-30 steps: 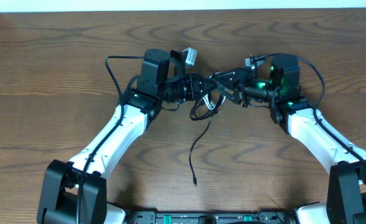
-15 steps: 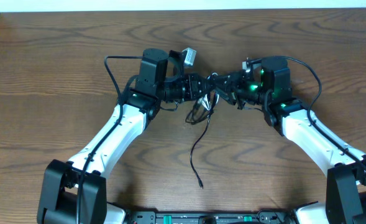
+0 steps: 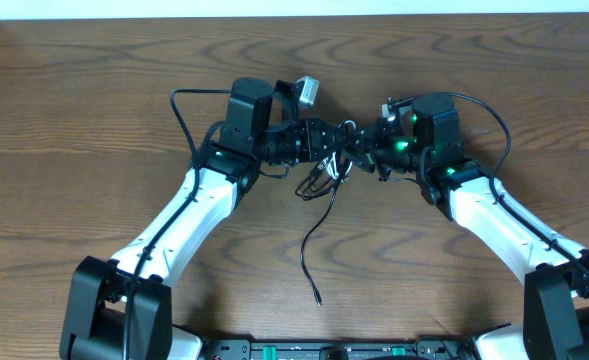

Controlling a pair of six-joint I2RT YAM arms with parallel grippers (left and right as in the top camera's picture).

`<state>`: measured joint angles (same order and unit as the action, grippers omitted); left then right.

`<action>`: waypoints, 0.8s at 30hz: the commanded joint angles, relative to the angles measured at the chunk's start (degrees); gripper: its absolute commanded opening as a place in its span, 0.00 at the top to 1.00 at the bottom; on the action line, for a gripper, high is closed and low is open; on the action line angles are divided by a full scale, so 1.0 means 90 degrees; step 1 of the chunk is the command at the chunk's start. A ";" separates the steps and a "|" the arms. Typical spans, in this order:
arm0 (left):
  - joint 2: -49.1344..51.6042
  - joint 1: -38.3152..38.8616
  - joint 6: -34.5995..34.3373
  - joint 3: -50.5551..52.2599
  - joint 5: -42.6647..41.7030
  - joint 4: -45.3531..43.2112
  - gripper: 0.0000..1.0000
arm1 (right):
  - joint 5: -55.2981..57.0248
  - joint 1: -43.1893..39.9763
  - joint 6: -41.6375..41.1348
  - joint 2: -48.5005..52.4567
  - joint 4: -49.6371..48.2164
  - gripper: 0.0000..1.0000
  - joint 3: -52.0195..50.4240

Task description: Untangle cables

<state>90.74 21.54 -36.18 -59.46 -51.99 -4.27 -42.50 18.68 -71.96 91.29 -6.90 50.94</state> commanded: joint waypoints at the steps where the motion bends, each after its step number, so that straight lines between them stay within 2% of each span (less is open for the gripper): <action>1: -0.0104 0.0002 0.0192 -0.0085 -0.0151 -0.0136 0.93 | 0.0022 0.0056 0.0539 0.0015 0.0272 0.96 -0.0005; 3: -0.0104 0.0000 0.0401 -0.0085 -0.0151 -0.0134 0.93 | 0.0044 0.0053 0.0765 0.0015 0.0440 0.99 -0.0005; 7: -0.0104 0.0000 0.0656 -0.0085 -0.0148 -0.0131 0.93 | 0.0036 0.0046 0.1307 0.0015 0.0520 0.99 -0.0005; 15: -0.0104 -0.0165 0.0777 -0.0085 0.0260 0.0131 0.93 | -0.0177 -0.0211 0.1819 0.0015 0.0928 0.99 -0.0005; 19: -0.0104 -0.0165 0.1574 -0.0085 0.0255 0.0182 0.92 | -0.0192 -0.0374 0.2011 0.0015 0.1110 0.99 -0.0005; 24: -0.0104 -0.0165 0.2679 -0.0085 0.0265 0.0437 0.92 | -0.1226 -0.0884 0.2395 0.0015 0.1127 0.99 -0.0005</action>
<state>90.76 20.99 -21.23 -59.46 -49.98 -0.99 -49.78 13.61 -53.82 91.22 2.48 51.13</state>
